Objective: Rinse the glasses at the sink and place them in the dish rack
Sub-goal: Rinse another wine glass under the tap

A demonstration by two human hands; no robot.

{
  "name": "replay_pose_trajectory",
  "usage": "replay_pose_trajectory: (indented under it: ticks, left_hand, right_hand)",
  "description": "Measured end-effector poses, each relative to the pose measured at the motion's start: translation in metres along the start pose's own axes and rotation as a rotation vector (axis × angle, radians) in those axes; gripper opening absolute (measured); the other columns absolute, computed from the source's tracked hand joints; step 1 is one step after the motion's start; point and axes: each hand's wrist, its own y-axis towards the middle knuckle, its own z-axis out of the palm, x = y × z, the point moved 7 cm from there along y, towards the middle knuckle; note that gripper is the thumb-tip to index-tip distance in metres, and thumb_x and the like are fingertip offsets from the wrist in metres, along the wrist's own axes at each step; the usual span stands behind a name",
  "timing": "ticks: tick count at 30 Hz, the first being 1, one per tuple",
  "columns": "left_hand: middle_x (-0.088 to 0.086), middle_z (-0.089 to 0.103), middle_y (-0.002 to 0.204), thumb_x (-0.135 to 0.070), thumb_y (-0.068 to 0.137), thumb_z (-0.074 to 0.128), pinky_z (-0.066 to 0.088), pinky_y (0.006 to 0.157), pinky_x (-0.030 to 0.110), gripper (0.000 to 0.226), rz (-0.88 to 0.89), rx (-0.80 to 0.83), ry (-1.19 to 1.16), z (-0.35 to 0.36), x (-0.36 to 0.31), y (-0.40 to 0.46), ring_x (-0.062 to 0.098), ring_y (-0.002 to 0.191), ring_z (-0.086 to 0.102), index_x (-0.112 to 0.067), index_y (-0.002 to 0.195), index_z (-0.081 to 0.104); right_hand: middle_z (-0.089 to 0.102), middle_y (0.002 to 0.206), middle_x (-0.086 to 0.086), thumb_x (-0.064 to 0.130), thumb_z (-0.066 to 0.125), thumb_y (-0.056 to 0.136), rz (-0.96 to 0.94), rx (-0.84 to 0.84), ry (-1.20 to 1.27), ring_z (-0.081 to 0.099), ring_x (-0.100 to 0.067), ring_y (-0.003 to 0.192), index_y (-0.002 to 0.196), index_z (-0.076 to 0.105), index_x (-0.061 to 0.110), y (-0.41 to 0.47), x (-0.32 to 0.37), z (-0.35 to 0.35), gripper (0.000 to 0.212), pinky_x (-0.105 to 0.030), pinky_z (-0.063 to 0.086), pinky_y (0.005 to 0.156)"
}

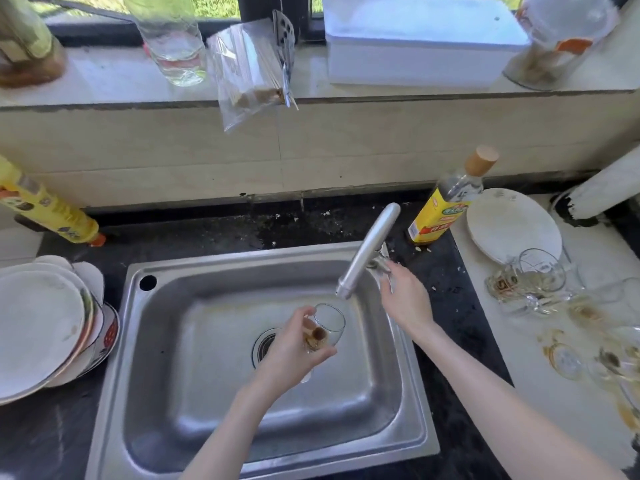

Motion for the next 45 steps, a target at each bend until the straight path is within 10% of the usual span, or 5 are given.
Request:
replay_pose_trajectory:
  ticks: [10,23,32,36,45]
  left_hand:
    - [-0.011,0.05,0.103,-0.026,0.072,0.078,0.045,0.087,0.028,0.065,-0.047,0.007,-0.009,0.0,0.002,-0.006,0.014,0.092,0.055,-0.027,0.122,0.036]
    - [-0.005,0.052,0.112,-0.031,0.071,0.078,0.045,0.092,0.029,0.068,-0.12,0.016,-0.007,-0.002,0.004,-0.012,0.015,0.1,0.055,-0.025,0.126,0.038]
    - [0.009,0.065,0.093,-0.029,0.078,0.073,0.058,0.069,0.033,0.044,-0.527,0.226,-0.424,0.014,0.031,-0.023,0.019,0.072,0.064,-0.009,0.112,0.054]
    - [0.017,0.066,0.087,-0.035,0.079,0.07,0.058,0.067,0.034,0.044,-0.79,0.354,-0.599,0.031,0.046,-0.04,0.025,0.07,0.067,0.0,0.103,0.06]
    - [0.019,0.057,0.104,-0.034,0.077,0.073,0.059,0.063,0.034,0.053,-0.941,0.317,-0.851,0.042,0.055,-0.043,0.028,0.071,0.066,0.001,0.109,0.049]
  right_hand:
    - [0.011,0.157,-0.012,0.022,0.036,0.098,-0.109,0.212,-0.546,0.001,-0.024,0.146,0.148,0.013,0.004,-0.02,-0.009,0.053,0.058,-0.038,0.001,0.117]
    - [-0.001,0.159,-0.007,0.028,0.033,0.099,-0.033,0.38,-0.6,-0.01,-0.022,0.146,0.149,0.007,0.006,-0.015,-0.014,0.061,0.06,-0.039,-0.003,0.118]
    - [0.064,0.116,-0.005,0.025,0.045,0.098,0.264,0.517,0.268,0.062,-0.02,0.099,0.125,0.057,0.007,-0.058,0.01,0.062,0.035,-0.028,0.047,0.089]
    - [0.061,0.088,-0.01,0.024,0.049,0.097,0.526,0.726,0.543,0.06,-0.016,0.06,0.114,0.057,-0.001,-0.089,0.019,0.077,0.032,-0.021,0.054,0.055]
    - [0.06,0.093,-0.011,0.031,0.05,0.096,0.574,0.765,0.509,0.067,-0.02,0.062,0.12,0.052,0.005,-0.104,0.019,0.087,0.035,-0.026,0.058,0.059]
